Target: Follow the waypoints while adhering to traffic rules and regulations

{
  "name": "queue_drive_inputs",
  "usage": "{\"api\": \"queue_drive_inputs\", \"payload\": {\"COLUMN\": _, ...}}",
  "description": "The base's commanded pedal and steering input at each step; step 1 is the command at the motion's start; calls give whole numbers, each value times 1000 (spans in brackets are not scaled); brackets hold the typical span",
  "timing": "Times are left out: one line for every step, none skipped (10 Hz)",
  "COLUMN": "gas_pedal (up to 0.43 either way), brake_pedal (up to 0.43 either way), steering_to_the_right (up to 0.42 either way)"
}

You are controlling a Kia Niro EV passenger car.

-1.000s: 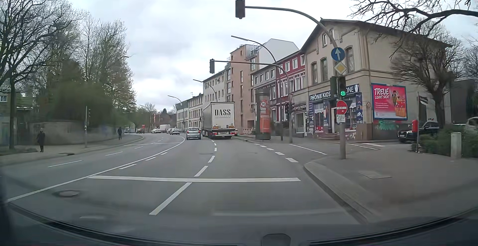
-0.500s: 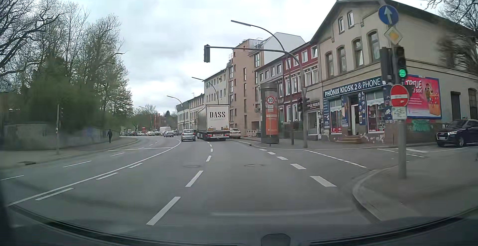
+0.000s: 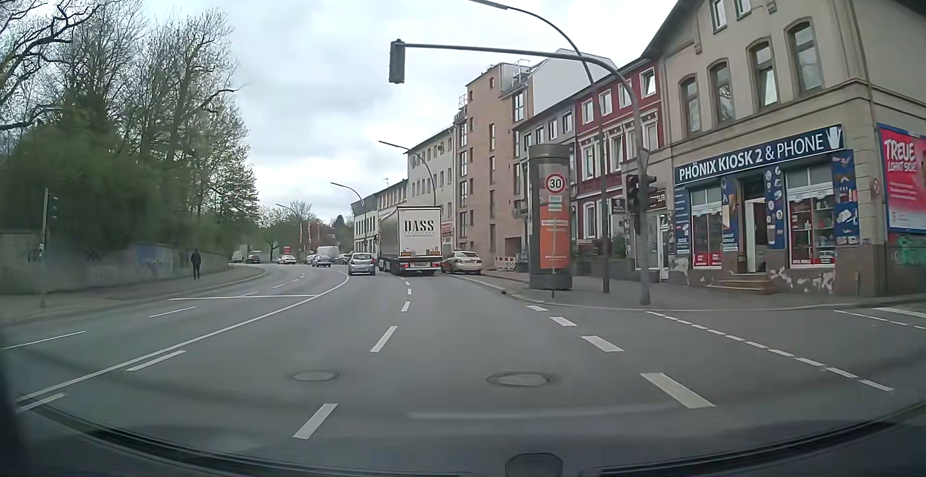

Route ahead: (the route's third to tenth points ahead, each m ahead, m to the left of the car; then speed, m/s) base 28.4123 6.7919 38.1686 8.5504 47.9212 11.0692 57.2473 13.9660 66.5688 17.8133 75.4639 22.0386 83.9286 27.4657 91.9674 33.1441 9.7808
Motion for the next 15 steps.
{"api": "queue_drive_inputs", "payload": {"gas_pedal": 169, "brake_pedal": 0, "steering_to_the_right": -29}}
{"api": "queue_drive_inputs", "payload": {"gas_pedal": 177, "brake_pedal": 6, "steering_to_the_right": -29}}
{"api": "queue_drive_inputs", "payload": {"gas_pedal": 177, "brake_pedal": 0, "steering_to_the_right": -29}}
{"api": "queue_drive_inputs", "payload": {"gas_pedal": 177, "brake_pedal": 0, "steering_to_the_right": -29}}
{"api": "queue_drive_inputs", "payload": {"gas_pedal": 177, "brake_pedal": 0, "steering_to_the_right": -29}}
{"api": "queue_drive_inputs", "payload": {"gas_pedal": 177, "brake_pedal": 6, "steering_to_the_right": -29}}
{"api": "queue_drive_inputs", "payload": {"gas_pedal": 177, "brake_pedal": 0, "steering_to_the_right": -30}}
{"api": "queue_drive_inputs", "payload": {"gas_pedal": 177, "brake_pedal": 0, "steering_to_the_right": -30}}
{"api": "queue_drive_inputs", "payload": {"gas_pedal": 177, "brake_pedal": 0, "steering_to_the_right": -31}}
{"api": "queue_drive_inputs", "payload": {"gas_pedal": 177, "brake_pedal": 0, "steering_to_the_right": -30}}
{"api": "queue_drive_inputs", "payload": {"gas_pedal": 177, "brake_pedal": 0, "steering_to_the_right": -30}}
{"api": "queue_drive_inputs", "payload": {"gas_pedal": 177, "brake_pedal": 0, "steering_to_the_right": -31}}
{"api": "queue_drive_inputs", "payload": {"gas_pedal": 177, "brake_pedal": 0, "steering_to_the_right": -31}}
{"api": "queue_drive_inputs", "payload": {"gas_pedal": 177, "brake_pedal": 0, "steering_to_the_right": -31}}
{"api": "queue_drive_inputs", "payload": {"gas_pedal": 177, "brake_pedal": 0, "steering_to_the_right": -31}}
